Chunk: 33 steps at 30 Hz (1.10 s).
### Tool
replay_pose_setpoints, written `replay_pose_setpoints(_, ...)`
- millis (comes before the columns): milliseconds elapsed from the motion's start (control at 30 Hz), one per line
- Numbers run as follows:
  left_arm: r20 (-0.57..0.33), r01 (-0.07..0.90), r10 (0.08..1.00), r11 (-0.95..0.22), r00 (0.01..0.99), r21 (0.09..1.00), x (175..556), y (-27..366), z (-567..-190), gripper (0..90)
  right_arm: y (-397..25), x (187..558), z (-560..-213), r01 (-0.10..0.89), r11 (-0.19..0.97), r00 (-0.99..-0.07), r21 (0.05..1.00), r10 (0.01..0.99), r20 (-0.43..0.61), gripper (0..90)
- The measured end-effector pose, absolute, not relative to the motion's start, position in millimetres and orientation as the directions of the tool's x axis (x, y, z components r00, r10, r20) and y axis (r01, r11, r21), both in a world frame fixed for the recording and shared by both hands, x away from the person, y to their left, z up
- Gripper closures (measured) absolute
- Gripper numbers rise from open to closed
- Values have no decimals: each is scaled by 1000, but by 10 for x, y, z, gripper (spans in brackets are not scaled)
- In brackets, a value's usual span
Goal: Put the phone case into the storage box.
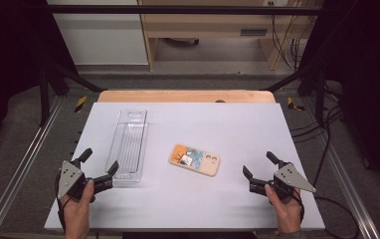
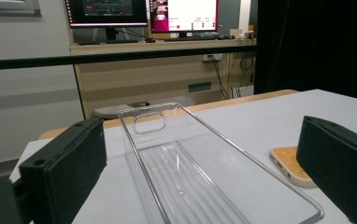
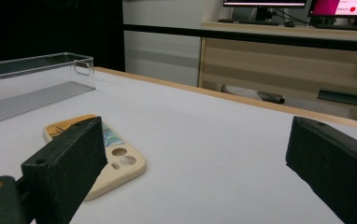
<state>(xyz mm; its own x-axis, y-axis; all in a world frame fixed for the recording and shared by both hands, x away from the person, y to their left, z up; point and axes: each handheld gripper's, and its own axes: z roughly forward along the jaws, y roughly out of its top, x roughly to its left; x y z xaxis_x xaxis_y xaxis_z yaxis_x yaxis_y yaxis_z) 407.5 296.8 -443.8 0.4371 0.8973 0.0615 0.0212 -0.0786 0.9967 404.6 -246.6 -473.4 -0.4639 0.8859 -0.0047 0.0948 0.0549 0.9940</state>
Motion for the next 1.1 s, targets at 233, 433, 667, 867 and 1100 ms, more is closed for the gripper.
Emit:
replay_pose_setpoints(233, 68, 16, 893, -84, 444, 996, 4073, 2950, -4438, 16, -2453, 4051, -4753, 118, 68, -463, 991, 886, -6, 46)
replay_pose_setpoints(433, 70, 17, 892, -87, 446, 996, 4074, 2931, -4443, 15, -2381, 4092, -4785, 152, 105, -479, 983, 878, -20, 57)
replay_pose_setpoints(667, 78, 16, 885, -96, 459, 995, 4060, 2885, -4445, 16, -2262, 4176, -4692, 163, 170, -514, 972, 855, -63, 56)
replay_pose_setpoints(867, 77, 14, 882, -94, 464, 995, 4062, 2871, -4446, 15, -2210, 4259, -4479, 160, 197, -530, 967, 844, -84, 46)
replay_pose_setpoints(1100, 71, 13, 884, -87, 462, 996, 4062, 2886, -4443, 15, -2132, 4405, -4217, 181, 245, -557, 952, 824, -107, 41)
